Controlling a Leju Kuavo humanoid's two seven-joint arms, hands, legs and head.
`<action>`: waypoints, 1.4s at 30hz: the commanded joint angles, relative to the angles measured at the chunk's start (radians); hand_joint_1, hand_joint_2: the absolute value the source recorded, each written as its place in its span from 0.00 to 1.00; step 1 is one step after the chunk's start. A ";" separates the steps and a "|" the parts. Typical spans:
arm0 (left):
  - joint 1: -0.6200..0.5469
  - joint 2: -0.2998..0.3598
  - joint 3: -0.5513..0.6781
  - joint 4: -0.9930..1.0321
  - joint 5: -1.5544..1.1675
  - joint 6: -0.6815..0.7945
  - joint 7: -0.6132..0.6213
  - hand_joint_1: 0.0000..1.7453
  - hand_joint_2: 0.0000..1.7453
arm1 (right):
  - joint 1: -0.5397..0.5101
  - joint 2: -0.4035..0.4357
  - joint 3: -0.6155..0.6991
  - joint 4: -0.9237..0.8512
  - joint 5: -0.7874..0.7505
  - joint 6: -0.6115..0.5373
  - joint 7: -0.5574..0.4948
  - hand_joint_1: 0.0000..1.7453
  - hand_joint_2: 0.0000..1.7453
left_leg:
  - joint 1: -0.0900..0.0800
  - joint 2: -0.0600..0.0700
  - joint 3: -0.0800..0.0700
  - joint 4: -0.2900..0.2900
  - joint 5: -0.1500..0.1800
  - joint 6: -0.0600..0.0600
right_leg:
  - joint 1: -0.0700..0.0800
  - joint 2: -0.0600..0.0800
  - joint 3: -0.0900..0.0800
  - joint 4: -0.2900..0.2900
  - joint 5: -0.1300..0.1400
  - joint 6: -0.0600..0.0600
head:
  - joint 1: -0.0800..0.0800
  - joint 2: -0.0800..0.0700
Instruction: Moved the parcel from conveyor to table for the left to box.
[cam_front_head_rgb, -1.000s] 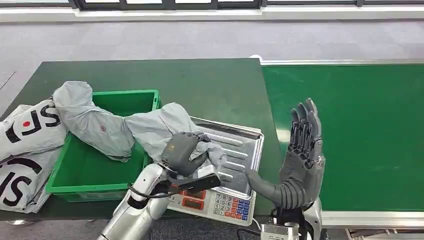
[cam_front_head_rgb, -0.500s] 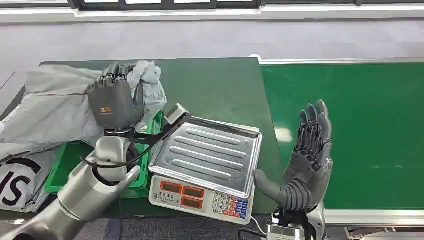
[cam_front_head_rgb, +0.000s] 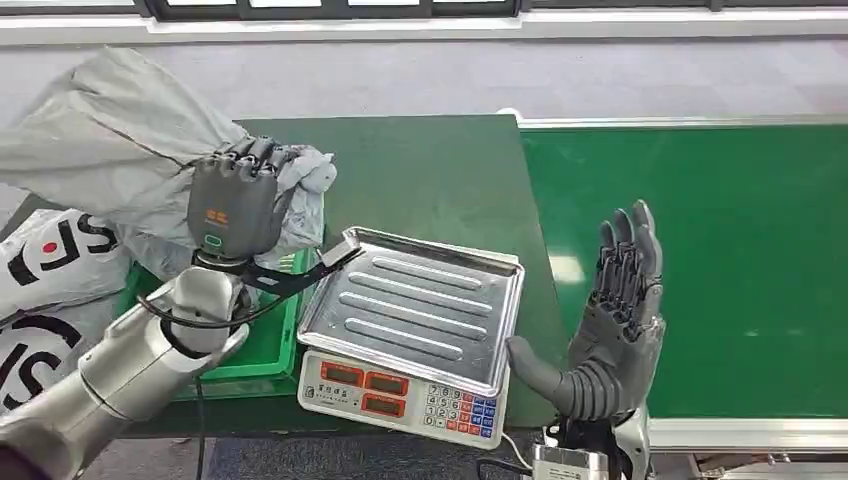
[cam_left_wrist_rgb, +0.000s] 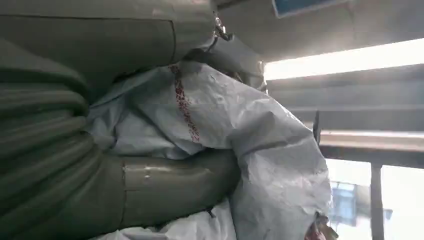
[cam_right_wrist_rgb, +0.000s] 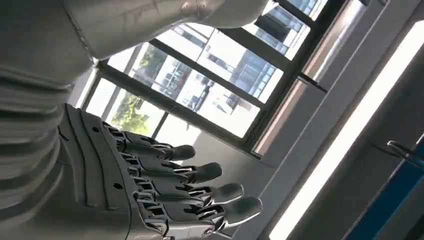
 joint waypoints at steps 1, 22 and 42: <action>0.118 -0.221 0.196 0.525 -0.073 0.108 -0.142 1.00 1.00 | 0.000 -0.008 -0.018 -0.005 0.008 0.009 0.019 0.00 1.00 | 0.000 0.000 0.005 -0.006 0.002 0.001 | 0.001 -0.004 0.006 -0.007 0.002 0.000 | 0.000 0.000; 0.053 -0.158 0.375 0.818 -0.073 0.127 -0.079 1.00 1.00 | -0.012 -0.023 -0.005 0.030 -0.002 0.000 0.008 0.00 1.00 | 0.000 0.006 0.004 -0.005 -0.001 -0.003 | 0.001 0.003 0.009 -0.002 0.001 -0.004 | 0.000 0.000; 0.455 -0.532 1.093 0.031 0.940 -0.164 -0.918 0.00 0.00 | -0.026 -0.044 -0.003 0.038 -0.001 -0.038 0.010 0.00 1.00 | 0.000 0.001 0.008 -0.005 0.000 -0.008 | 0.004 -0.001 0.005 -0.001 -0.001 -0.007 | 0.000 0.000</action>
